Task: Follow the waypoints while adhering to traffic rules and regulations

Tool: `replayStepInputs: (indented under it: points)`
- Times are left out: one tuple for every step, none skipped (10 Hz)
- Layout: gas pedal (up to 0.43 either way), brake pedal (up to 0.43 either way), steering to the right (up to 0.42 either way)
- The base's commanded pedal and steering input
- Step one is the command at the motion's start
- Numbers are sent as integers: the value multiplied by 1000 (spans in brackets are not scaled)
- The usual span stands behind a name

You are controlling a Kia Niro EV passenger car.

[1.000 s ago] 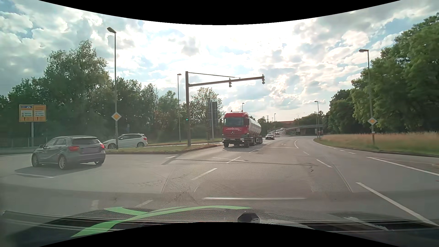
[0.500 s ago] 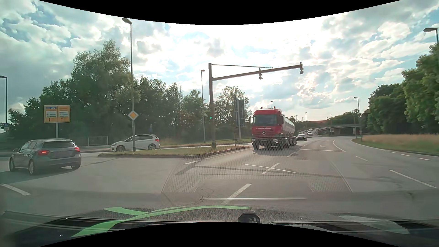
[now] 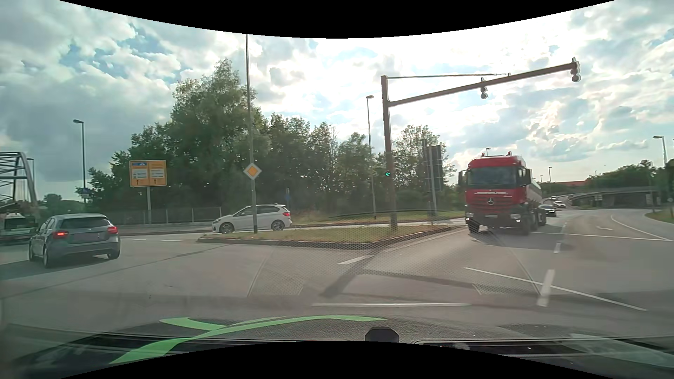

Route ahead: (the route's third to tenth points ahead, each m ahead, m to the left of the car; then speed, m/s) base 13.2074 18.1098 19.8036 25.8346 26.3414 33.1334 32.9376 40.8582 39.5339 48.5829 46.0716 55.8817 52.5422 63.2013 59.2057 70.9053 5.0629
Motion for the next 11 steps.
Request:
replayStepInputs:
  points:
    - [67,0,-400]
    - [79,0,-405]
    - [87,0,-405]
    - [87,0,-400]
    - [118,0,-396]
    - [138,0,-394]
    - [150,0,-394]
    - [150,0,-394]
    - [150,0,-390]
    - [150,0,-382]
    - [150,0,-376]
